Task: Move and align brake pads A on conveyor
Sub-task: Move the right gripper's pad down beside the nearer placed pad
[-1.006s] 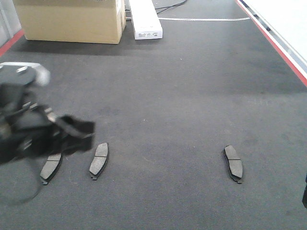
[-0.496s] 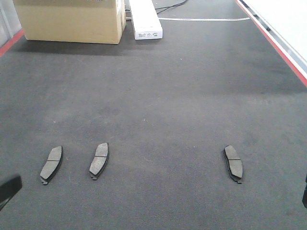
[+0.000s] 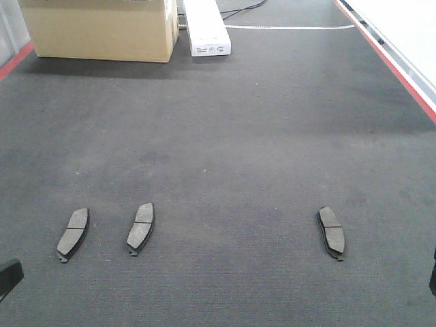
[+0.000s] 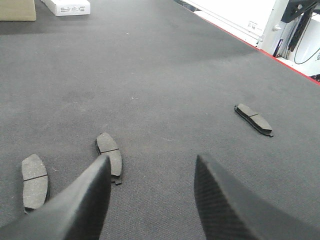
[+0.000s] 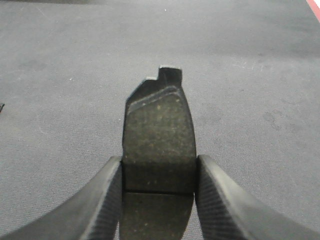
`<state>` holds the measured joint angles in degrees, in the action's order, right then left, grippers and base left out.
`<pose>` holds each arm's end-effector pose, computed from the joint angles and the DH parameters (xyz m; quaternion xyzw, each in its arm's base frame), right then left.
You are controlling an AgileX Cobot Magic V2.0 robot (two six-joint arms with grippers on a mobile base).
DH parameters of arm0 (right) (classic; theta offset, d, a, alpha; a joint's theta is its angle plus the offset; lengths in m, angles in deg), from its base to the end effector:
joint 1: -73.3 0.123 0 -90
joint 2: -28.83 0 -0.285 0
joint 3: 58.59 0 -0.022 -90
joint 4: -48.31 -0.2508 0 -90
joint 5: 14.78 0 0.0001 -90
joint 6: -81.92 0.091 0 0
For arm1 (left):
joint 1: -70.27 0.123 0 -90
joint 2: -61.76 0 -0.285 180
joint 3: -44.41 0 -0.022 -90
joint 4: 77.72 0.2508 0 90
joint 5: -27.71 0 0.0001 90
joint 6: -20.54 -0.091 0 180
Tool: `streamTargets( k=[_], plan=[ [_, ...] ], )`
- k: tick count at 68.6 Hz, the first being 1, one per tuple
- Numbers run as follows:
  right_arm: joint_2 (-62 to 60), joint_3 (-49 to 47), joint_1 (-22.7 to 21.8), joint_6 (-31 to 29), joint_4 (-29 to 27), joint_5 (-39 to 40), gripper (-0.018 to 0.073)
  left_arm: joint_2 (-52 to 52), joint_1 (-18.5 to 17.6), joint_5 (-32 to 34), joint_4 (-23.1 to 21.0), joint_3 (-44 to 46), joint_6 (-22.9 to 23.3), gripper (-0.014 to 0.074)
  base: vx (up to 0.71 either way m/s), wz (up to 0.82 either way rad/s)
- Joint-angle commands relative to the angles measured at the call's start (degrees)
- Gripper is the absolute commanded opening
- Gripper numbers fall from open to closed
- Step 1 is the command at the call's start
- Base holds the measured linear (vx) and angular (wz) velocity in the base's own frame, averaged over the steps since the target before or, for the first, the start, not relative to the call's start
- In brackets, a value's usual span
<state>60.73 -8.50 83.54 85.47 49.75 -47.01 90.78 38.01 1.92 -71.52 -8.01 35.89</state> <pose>0.0851 0.0141 0.2929 -0.0543 0.8379 0.0539 0.5404 0.0719 -0.0403 0.2935 0.1432 0.7914 -0.1953 0.5613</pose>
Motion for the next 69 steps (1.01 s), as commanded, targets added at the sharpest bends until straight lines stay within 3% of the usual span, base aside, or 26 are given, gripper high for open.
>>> streamTargets(
  k=[1, 24, 50, 62, 69],
  plan=[
    [0.3, -1.8, -0.4, -0.5, 0.4, 5.6, -0.0004, 0.5, -0.2, 4.2, -0.2, 1.3, 0.3, 0.0377, 0.0, 0.0],
    [2.7, -2.8, -0.4, -0.4, -0.9, 7.1, -0.0002, 0.5, -0.2, 4.2, -0.2, 1.3, 0.3, 0.0377, 0.0, 0.0],
    [33.2, -19.1, -0.1, -1.0, -8.9, 3.2, 0.0014, 0.5, -0.2, 4.2, -0.2, 1.3, 0.3, 0.0377, 0.0, 0.0],
    [48.0, -26.5, 7.2, -3.0, -9.6, 2.4, 0.0032, 0.5, -0.2, 4.2, -0.2, 1.3, 0.3, 0.0377, 0.0, 0.0],
    [56.7, -31.0, 11.2, 1.8, -9.2, 1.9, 0.0056, 0.5, -0.2, 4.2, -0.2, 1.3, 0.3, 0.0377, 0.0, 0.0]
  ],
)
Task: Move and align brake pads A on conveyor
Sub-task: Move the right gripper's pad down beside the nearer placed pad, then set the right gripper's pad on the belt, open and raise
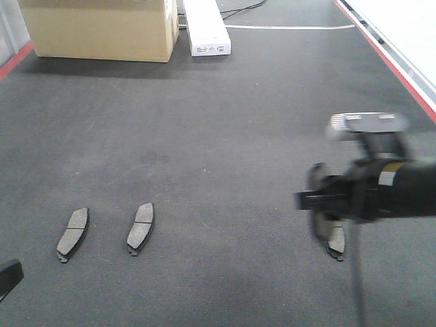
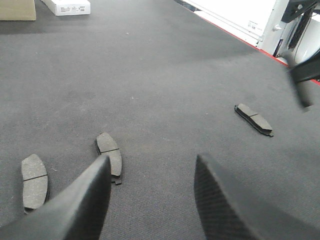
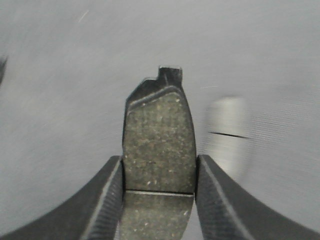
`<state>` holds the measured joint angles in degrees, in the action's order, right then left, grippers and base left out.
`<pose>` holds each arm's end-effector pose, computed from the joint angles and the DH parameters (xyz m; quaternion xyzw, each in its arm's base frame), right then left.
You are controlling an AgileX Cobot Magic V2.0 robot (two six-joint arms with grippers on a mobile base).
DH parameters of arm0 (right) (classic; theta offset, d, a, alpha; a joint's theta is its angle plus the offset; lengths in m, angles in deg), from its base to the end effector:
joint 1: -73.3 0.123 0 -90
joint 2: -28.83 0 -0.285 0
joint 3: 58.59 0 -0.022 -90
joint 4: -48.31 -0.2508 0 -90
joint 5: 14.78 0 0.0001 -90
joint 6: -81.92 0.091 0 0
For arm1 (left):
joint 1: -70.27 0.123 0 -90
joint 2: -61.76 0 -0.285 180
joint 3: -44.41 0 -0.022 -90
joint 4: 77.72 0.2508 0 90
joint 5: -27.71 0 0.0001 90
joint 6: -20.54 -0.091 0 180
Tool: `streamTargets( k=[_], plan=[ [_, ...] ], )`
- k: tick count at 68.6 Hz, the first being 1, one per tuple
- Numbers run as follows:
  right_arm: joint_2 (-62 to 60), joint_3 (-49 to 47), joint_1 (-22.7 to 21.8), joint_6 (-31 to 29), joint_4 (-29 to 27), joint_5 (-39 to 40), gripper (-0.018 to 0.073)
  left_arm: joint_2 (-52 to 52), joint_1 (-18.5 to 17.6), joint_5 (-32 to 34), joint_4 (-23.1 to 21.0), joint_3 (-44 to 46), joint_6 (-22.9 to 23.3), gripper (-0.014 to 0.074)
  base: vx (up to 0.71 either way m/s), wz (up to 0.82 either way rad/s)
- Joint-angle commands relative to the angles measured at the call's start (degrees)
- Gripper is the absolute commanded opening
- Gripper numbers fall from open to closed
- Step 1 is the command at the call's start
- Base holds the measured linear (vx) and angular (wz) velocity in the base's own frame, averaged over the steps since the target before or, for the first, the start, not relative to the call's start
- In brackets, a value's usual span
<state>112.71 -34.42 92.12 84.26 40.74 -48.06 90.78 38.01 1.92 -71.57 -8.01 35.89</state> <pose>0.2551 0.0939 0.2789 -0.0953 0.9376 0.1122 0.3151 0.0719 -0.0404 0.2935 0.1430 0.7915 -0.1957 0.5611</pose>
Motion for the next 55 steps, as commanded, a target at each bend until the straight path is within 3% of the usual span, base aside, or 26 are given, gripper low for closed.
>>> streamTargets(
  k=[1, 10, 24, 36, 55],
  plan=[
    [5.8, -5.7, 2.9, 3.8, -0.1, 2.7, 0.006, 0.5, -0.2, 4.2, -0.2, 1.3, 0.3, 0.0377, 0.0, 0.0],
    [15.9, -12.2, 3.4, 8.1, 0.3, -1.5, 0.0094, 0.5, -0.2, 4.2, -0.2, 1.3, 0.3, 0.0377, 0.0, 0.0],
    [28.2, -21.8, 3.4, 8.0, 0.4, -10.5, 0.0148, 0.5, -0.2, 4.2, -0.2, 1.3, 0.3, 0.0377, 0.0, 0.0],
    [35.0, -27.7, 3.4, 8.2, 1.5, -13.6, 0.0202, 0.5, -0.2, 4.2, -0.2, 1.3, 0.3, 0.0377, 0.0, 0.0],
    [39.4, -32.6, 3.4, 11.7, 4.2, -18.4, 0.0422, 0.5, -0.2, 4.2, -0.2, 1.3, 0.3, 0.0377, 0.0, 0.0]
  ],
)
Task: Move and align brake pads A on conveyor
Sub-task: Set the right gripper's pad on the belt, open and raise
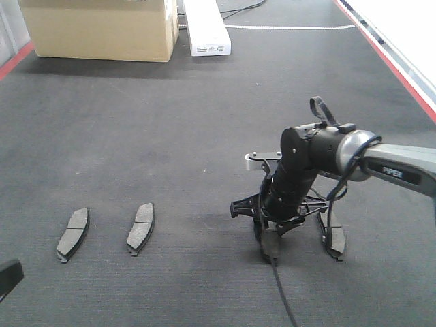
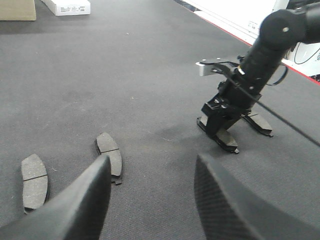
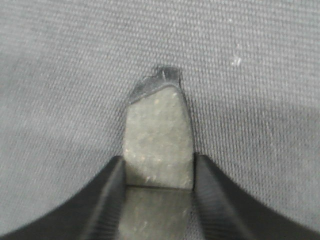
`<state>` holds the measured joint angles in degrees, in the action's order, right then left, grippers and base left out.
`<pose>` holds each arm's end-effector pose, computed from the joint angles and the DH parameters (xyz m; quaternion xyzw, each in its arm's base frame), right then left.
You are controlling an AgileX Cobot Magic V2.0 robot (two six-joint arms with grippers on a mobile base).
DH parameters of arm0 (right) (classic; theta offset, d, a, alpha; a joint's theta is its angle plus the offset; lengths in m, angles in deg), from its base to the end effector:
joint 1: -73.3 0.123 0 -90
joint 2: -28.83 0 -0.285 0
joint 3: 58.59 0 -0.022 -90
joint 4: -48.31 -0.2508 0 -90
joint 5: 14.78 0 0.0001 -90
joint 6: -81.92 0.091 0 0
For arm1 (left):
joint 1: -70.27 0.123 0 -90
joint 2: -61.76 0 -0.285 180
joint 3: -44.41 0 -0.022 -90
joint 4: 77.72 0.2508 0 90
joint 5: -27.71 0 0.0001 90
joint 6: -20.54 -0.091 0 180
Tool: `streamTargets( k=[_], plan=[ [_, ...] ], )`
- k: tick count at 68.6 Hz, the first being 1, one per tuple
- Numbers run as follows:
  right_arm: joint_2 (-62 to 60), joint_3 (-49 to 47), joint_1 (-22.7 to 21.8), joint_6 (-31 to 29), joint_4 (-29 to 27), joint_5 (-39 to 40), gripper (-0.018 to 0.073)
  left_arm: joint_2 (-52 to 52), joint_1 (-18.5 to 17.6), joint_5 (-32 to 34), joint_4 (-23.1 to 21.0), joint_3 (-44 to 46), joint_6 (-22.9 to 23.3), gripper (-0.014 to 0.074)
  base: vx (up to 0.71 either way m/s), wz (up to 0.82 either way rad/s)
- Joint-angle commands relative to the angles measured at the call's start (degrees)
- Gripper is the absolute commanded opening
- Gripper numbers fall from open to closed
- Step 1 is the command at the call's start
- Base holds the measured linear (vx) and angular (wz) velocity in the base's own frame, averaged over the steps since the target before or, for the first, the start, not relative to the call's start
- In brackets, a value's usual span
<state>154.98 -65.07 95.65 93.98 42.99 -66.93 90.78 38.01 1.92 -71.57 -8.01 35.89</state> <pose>0.3766 0.1620 0.1583 -0.0637 0.9947 0.0579 0.0566 0.0719 -0.0404 0.2935 0.1430 0.7915 -0.1957 0.5611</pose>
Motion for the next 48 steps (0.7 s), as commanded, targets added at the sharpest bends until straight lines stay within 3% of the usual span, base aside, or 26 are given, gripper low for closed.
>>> streamTargets(
  k=[1, 8, 27, 48],
  plan=[
    [-3.2, -1.9, -0.1, 2.3, 2.3, 0.6, 0.0432, 0.5, -0.2, 4.2, -0.2, 1.3, 0.3, 0.0377, 0.0, 0.0],
    [-5.9, -1.9, -0.1, 4.8, 6.2, 0.5, 0.0475, 0.5, -0.2, 4.2, -0.2, 1.3, 0.3, 0.0377, 0.0, 0.0],
    [-21.0, -0.1, 2.5, 7.7, 18.0, -2.1, 0.0474, 0.5, -0.2, 4.2, -0.2, 1.3, 0.3, 0.0377, 0.0, 0.0],
    [-46.8, 16.2, 3.9, 11.8, 23.9, 3.3, 0.0474, 0.5, -0.2, 4.2, -0.2, 1.3, 0.3, 0.0377, 0.0, 0.0]
  ],
)
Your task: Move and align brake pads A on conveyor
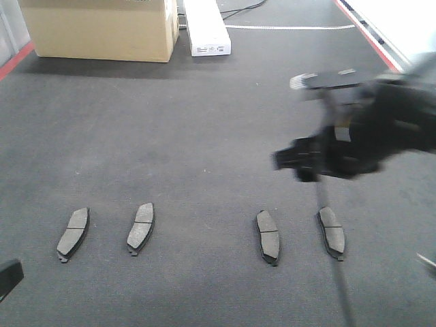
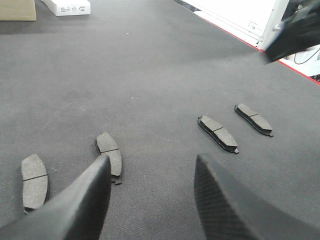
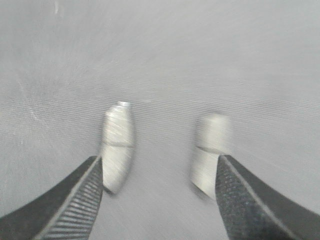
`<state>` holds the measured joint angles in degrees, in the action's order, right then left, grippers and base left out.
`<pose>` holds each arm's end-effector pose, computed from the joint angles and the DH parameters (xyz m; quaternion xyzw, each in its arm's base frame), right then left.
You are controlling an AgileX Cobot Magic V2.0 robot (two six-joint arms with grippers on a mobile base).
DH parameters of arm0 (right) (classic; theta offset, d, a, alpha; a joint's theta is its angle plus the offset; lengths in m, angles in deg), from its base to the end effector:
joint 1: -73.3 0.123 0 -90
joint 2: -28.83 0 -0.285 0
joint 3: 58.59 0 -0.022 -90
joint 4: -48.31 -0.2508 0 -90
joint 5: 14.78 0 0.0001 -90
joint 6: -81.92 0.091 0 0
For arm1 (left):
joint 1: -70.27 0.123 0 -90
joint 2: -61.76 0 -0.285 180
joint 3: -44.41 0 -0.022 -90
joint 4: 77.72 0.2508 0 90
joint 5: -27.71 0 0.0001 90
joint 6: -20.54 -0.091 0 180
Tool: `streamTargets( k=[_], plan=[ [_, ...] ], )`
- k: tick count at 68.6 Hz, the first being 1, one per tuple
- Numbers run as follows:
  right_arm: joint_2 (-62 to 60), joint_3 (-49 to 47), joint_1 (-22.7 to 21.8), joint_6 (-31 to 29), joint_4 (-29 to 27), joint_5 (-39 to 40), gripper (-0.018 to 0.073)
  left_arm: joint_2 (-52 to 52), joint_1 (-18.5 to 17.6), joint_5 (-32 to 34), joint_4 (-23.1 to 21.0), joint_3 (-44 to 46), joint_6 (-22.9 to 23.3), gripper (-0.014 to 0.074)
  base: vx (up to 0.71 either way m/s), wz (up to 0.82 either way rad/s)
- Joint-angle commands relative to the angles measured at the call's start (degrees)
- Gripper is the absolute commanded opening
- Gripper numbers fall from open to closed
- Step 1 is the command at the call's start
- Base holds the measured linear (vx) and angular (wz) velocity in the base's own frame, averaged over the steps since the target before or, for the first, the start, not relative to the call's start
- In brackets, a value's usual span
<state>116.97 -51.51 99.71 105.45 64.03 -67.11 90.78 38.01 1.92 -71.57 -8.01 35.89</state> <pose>0.2698 0.1122 0.3328 -0.0739 0.9496 0.0015 0.3046 0.0719 -0.0404 0.2935 0.1430 0.7915 -0.1957 0.5611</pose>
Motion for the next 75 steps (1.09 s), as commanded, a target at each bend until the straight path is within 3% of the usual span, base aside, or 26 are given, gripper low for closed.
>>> streamTargets(
  k=[1, 14, 42, 53, 67, 75],
  plan=[
    [-9.4, 3.4, -0.1, 0.3, 3.0, 3.6, 0.0474, 0.5, -0.2, 4.2, -0.2, 1.3, 0.3, 0.0377, 0.0, 0.0],
    [-27.1, 12.1, -0.1, 0.3, 5.2, 5.1, 0.0474, 0.5, -0.2, 4.2, -0.2, 1.3, 0.3, 0.0377, 0.0, 0.0],
    [-59.9, 31.4, -0.1, -1.8, 4.8, 13.8, 0.0474, 0.5, -0.2, 4.2, 0.2, 1.3, 0.2, 0.0377, 0.0, 0.0],
    [-64.1, 37.3, -0.1, -5.8, 2.0, 18.6, 0.0474, 0.5, -0.2, 4.2, 0.2, 1.3, 0.2, 0.0377, 0.0, 0.0],
    [-63.9, 38.5, -0.1, -5.9, 1.8, 20.1, 0.0468, 0.5, -0.2, 4.2, 0.2, 1.3, 0.2, 0.037, 0.0, 0.0],
    [-63.9, 38.5, -0.1, -5.9, 1.8, 19.9, 0.0372, 0.5, -0.2, 4.2, 0.2, 1.3, 0.2, 0.028, 0.0, 0.0]
  ],
)
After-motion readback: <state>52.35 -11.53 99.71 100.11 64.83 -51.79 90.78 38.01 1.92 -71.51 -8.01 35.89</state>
